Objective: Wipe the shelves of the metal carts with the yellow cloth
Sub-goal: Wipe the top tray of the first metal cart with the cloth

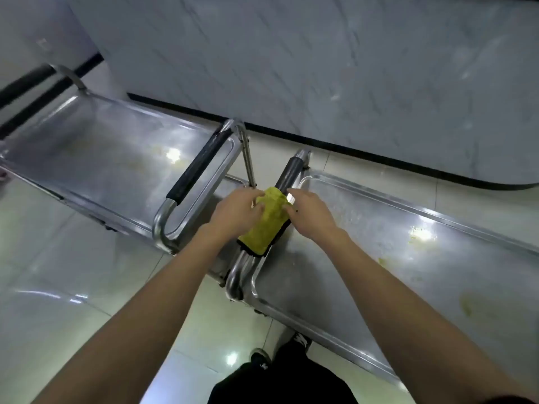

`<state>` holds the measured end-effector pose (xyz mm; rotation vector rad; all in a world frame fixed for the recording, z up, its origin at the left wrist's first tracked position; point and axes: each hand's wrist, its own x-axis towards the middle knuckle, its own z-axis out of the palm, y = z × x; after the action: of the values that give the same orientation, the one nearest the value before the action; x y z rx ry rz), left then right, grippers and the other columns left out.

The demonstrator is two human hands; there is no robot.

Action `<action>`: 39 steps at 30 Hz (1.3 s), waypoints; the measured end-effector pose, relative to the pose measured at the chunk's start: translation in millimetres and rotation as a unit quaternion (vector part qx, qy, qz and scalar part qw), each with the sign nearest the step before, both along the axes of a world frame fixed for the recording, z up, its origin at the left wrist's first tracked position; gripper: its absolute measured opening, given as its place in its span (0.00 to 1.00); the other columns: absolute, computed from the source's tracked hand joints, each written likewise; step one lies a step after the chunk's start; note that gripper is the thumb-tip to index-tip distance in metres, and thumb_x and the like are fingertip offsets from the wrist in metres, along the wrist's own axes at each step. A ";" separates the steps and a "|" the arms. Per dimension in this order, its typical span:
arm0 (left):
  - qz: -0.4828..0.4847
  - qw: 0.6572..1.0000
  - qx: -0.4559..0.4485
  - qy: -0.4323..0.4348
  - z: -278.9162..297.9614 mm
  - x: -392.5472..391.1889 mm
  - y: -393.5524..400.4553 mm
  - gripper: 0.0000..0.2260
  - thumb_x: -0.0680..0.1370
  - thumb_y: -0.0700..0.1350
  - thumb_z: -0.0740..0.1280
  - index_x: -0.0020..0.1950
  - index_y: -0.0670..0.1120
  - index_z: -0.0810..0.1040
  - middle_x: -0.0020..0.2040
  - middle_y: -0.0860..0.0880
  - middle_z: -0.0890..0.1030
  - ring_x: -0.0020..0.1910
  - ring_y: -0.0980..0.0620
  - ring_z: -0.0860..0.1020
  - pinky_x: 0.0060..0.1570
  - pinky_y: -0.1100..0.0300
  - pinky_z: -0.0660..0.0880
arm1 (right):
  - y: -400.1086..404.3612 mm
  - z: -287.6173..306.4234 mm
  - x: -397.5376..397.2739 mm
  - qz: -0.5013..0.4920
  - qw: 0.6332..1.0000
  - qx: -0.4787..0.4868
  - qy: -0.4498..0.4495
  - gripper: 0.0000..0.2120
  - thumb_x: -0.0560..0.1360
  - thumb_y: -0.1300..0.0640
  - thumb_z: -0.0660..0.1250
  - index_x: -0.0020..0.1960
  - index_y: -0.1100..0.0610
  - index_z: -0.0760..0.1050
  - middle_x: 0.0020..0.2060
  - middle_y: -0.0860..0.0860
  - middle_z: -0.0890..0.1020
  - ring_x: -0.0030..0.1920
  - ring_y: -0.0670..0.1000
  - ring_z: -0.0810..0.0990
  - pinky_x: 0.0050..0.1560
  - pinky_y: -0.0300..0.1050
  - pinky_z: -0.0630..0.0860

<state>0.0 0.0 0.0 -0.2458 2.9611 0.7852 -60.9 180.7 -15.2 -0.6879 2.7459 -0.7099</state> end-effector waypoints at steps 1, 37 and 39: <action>0.017 0.999 0.028 -0.011 -2.8 -3.2 0.1 0.16 0.81 0.53 0.63 0.70 0.56 0.75 0.66 0.53 0.78 0.61 0.52 0.78 0.59 0.46 0.78 | -0.9 -3.1 -3.6 -0.012 1.000 -0.006 -0.007 0.21 0.80 0.48 0.63 0.71 0.54 0.69 0.61 0.55 0.80 0.62 0.57 0.76 0.60 0.55 0.75; -0.275 0.956 0.097 0.024 13.1 -87.2 -20.2 0.08 0.78 0.50 0.70 0.56 0.57 0.77 0.46 0.54 0.80 0.45 0.52 0.77 0.47 0.46 0.78 | 6.8 19.0 13.6 -0.194 0.962 -0.146 0.125 0.13 0.74 0.61 0.67 0.57 0.51 0.76 0.51 0.47 0.80 0.51 0.48 0.74 0.53 0.52 0.75; -0.256 0.955 0.150 0.031 24.6 -91.4 -8.3 0.06 0.79 0.49 0.70 0.55 0.56 0.78 0.44 0.53 0.80 0.43 0.52 0.78 0.44 0.47 0.79 | 16.0 23.8 8.6 -0.220 0.949 -0.155 0.163 0.15 0.75 0.62 0.69 0.60 0.53 0.77 0.53 0.49 0.81 0.53 0.49 0.76 0.55 0.54 0.77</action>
<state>-91.4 -8.3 24.6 0.5476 2.6988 1.1412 -52.3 196.7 8.6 -0.2535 3.1704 -1.2426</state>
